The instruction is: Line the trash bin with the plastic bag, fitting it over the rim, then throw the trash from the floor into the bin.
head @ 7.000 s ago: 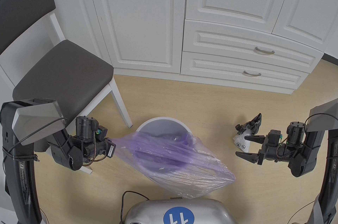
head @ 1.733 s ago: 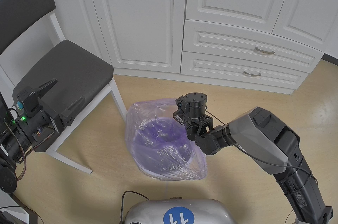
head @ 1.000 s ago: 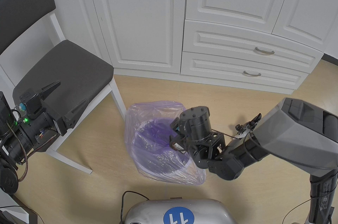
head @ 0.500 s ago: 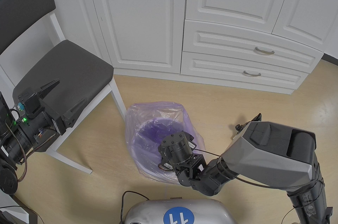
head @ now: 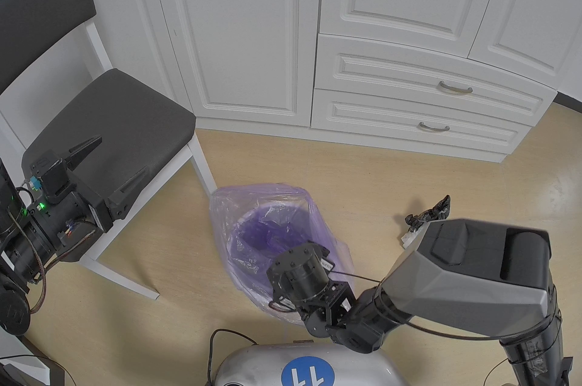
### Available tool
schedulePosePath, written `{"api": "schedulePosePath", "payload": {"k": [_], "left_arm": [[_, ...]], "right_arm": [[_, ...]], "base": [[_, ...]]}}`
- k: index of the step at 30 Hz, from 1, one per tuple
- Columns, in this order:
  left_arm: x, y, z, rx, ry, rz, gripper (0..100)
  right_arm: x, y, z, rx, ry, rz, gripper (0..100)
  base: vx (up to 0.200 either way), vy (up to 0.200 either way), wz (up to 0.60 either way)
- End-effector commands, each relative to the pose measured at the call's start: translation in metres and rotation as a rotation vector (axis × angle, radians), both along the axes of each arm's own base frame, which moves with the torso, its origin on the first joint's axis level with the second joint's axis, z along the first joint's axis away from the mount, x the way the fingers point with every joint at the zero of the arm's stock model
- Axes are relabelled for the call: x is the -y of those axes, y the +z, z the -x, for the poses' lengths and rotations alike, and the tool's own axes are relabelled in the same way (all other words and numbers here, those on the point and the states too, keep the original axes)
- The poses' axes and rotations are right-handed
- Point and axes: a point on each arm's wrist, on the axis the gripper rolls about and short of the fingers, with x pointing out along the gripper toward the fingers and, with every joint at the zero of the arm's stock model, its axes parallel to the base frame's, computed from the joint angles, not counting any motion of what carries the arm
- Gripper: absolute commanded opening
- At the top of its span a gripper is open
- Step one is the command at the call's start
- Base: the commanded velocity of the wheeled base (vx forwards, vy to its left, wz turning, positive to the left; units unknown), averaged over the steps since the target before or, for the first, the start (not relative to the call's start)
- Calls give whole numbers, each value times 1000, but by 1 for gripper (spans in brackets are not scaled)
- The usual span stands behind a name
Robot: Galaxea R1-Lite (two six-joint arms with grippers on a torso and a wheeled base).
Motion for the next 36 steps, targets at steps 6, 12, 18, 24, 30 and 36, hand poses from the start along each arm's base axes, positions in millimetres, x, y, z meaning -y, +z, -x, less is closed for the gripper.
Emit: {"api": "schedulePosePath", "payload": {"k": [6, 12, 18, 24, 30, 36], "left_arm": [[0, -1, -1, -5, 0, 1, 100], [0, -2, -1, -9, -1, -1, 100], [1, -3, -2, -12, -1, -2, 100], [0, -2, -2, -11, 0, -2, 100], [1, -3, -3, -14, -1, -2, 100], [0, -3, -3, -15, 2, -2, 100]], "right_arm": [[4, 69, -28, 142, -110, -193, 100], [31, 61, -45, 132, -215, -96, 100], [47, 40, -50, 71, -246, -17, 100], [67, 31, -70, 54, -309, 11, 100], [95, 38, -98, 79, -384, 22, 100], [98, 44, -113, 116, -406, -31, 100]], "base": [[0, 0, 0], [0, 0, 0], [0, 0, 0], [0, 0, 0], [0, 0, 0], [0, 0, 0]]}}
